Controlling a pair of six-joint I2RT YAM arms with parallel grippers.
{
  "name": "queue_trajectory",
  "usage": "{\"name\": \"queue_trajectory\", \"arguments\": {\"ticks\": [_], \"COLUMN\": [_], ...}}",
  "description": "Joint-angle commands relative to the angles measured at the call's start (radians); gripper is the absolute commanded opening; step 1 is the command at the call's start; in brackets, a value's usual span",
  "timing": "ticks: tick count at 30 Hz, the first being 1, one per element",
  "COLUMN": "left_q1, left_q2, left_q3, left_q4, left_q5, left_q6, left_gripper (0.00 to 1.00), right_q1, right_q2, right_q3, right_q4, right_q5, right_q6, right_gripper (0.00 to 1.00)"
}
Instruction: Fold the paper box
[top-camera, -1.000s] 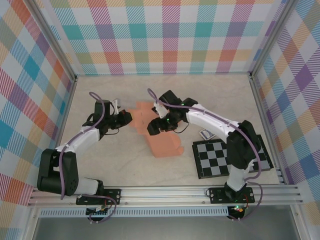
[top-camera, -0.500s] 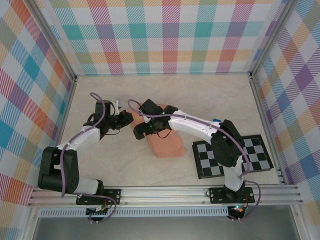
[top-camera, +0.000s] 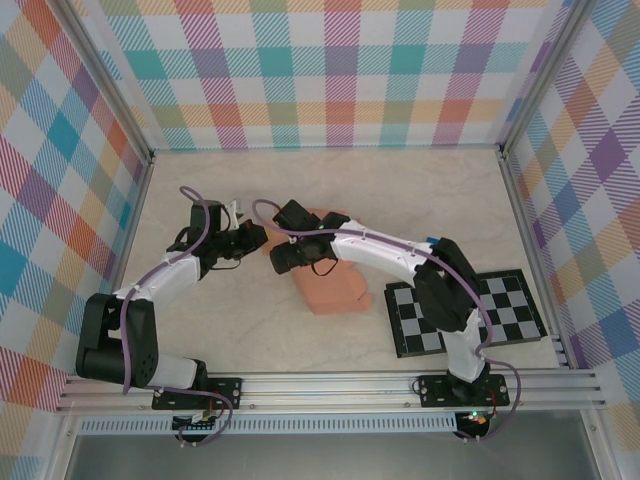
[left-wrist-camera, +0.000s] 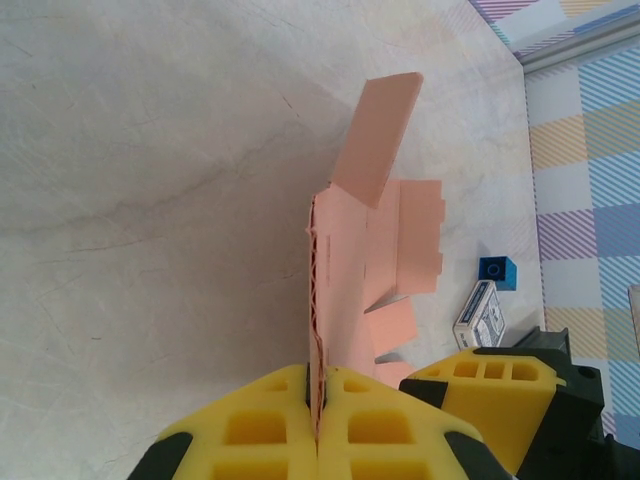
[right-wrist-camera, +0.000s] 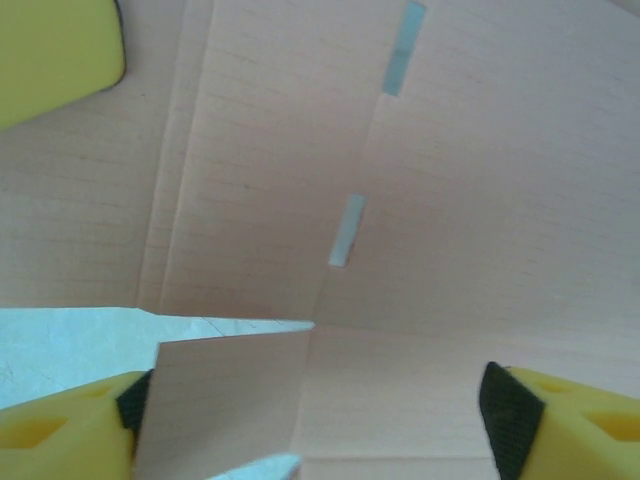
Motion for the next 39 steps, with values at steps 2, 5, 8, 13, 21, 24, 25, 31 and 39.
{"name": "queue_trajectory", "arguments": {"ticks": [2,5,8,13,21,24,25,31,39], "left_q1": [-0.004,-0.004,-0.007,-0.021,-0.036,-0.04,-0.039,-0.043,-0.05], "left_q2": [-0.002,0.002,0.013,0.043,0.085,0.097,0.1,0.13,0.171], "left_q3": [0.018,0.014,0.002,-0.011,-0.005,-0.003,-0.003,0.006,0.021], "left_q4": [-0.016,-0.018,0.004,0.042,0.048,0.049,0.05,0.071,0.107], "left_q5": [0.013,0.007,0.012,0.01,-0.022,-0.04,-0.042,-0.054,-0.066], "left_q6": [0.025,0.041,0.051,0.078,0.118,0.129,0.132,0.139,0.145], "left_gripper": [0.0,0.0,0.0,0.0,0.0,0.0,0.0,0.0,0.0], "right_q1": [-0.05,-0.072,-0.09,-0.116,-0.128,-0.134,-0.132,-0.132,-0.132], "right_q2": [-0.025,-0.044,-0.043,-0.04,-0.025,-0.023,-0.023,-0.026,-0.028], "right_q3": [0.011,-0.012,-0.03,-0.075,-0.089,-0.092,-0.089,-0.085,-0.092], "right_q4": [0.001,0.015,0.016,0.049,0.039,0.01,-0.001,-0.078,-0.104], "right_q5": [-0.02,-0.058,-0.077,-0.138,-0.172,-0.181,-0.188,-0.187,-0.195], "right_q6": [0.032,0.025,0.019,0.04,0.074,0.086,0.085,0.056,0.026], "right_gripper": [0.74,0.67,0.64,0.6,0.58,0.56,0.56,0.54,0.47]}}
